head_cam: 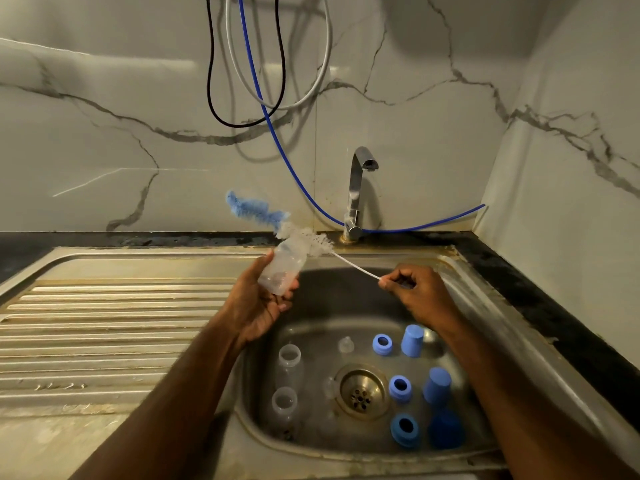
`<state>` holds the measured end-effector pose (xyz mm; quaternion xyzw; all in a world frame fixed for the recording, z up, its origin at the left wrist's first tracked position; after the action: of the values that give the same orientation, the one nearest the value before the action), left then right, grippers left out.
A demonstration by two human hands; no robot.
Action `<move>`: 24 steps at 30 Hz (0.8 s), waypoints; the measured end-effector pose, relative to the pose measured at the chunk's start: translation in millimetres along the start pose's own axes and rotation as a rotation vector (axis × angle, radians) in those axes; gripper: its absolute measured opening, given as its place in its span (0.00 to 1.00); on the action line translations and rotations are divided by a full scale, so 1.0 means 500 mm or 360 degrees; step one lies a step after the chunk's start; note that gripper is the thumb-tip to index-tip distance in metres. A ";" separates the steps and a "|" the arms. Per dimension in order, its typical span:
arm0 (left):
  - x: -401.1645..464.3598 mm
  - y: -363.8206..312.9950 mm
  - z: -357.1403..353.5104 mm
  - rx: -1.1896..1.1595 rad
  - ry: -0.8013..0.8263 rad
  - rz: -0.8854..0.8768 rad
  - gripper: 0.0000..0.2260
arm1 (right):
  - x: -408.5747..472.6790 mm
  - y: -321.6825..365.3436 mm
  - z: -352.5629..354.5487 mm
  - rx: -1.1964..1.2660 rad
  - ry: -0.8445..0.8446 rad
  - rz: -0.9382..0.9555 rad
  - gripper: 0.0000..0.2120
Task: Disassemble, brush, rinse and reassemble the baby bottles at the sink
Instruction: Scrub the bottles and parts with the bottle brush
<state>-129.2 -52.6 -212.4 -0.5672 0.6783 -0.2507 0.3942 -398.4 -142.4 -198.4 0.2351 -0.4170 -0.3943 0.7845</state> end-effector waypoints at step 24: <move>-0.008 -0.044 0.030 0.1730 -0.1060 -0.1360 0.23 | 0.001 0.010 0.004 -0.0181 -0.0025 -0.0215 0.07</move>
<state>-104.1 -52.2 -202.6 -0.5520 0.0268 -0.4954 0.6702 -397.9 -140.1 -193.8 0.2148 -0.3831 -0.4712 0.7649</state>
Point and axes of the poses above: each hand's wrist, its own x-axis towards the middle knuckle, its own z-axis out of the back of the hand, y = z × x, the point moved 4 cm from there along x, towards the middle knuckle, and after that the axes turned 7 degrees about z, right-handed, at the moved point
